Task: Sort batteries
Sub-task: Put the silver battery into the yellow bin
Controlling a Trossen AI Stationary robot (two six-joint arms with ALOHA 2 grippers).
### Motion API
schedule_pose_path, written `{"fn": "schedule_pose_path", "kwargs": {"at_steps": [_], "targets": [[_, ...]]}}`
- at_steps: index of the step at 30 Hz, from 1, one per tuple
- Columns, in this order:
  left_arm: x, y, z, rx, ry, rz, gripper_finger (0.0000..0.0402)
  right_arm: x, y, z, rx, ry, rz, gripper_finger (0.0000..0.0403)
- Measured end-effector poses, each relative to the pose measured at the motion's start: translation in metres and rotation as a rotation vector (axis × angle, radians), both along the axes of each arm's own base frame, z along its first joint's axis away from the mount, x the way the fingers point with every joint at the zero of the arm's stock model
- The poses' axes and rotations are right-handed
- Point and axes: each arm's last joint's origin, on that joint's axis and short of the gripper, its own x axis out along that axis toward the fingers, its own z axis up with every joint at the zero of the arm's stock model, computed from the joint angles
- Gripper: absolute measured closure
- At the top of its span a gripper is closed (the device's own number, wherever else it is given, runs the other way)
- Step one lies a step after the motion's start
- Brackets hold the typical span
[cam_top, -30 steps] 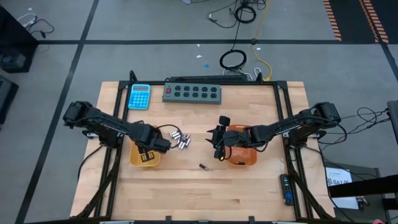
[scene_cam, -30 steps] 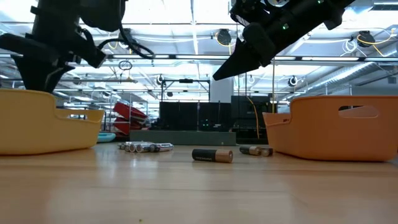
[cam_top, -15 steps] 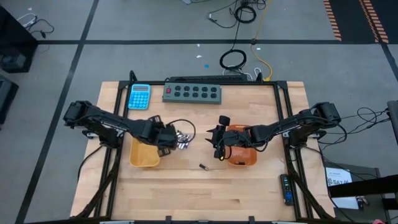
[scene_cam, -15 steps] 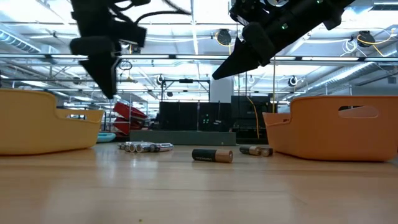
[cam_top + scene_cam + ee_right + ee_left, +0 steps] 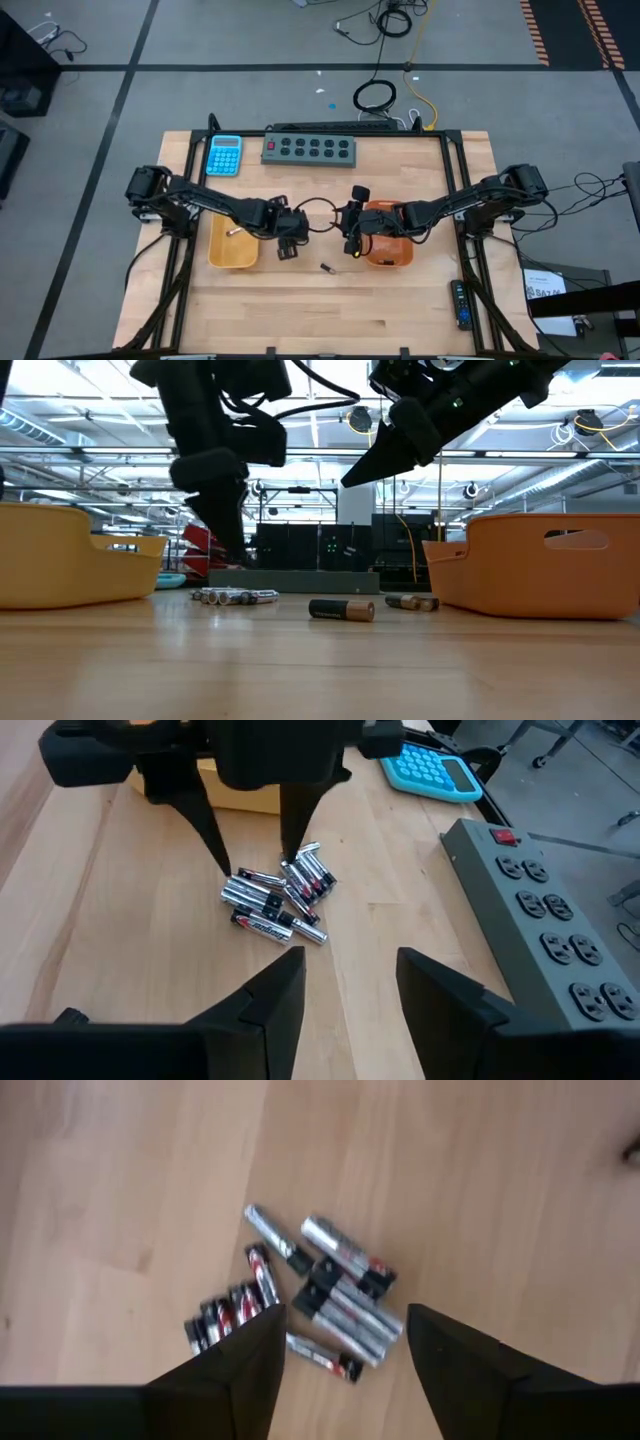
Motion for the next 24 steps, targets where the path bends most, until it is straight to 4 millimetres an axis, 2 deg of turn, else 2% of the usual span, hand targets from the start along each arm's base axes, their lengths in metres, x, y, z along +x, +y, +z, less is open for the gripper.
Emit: {"fn": "schedule_pose_path", "kwargs": {"at_steps": [8,16,24], "targets": [[0.01,0.011,0.0,-0.009,-0.076,0.038,0.0194,0.0,-0.003,-0.001,-0.012,0.013,-0.011,0.0252],[-0.013,0.029,-0.006,0.003,0.197,0.033,0.0194,-0.002,-0.006,-0.004,-0.052,0.052,-0.044,0.0252],[-0.021,0.046,-0.007,0.005,0.285,0.063,0.0194,-0.002,-0.006,-0.003,-0.049,0.045,-0.042,0.0252]]}}
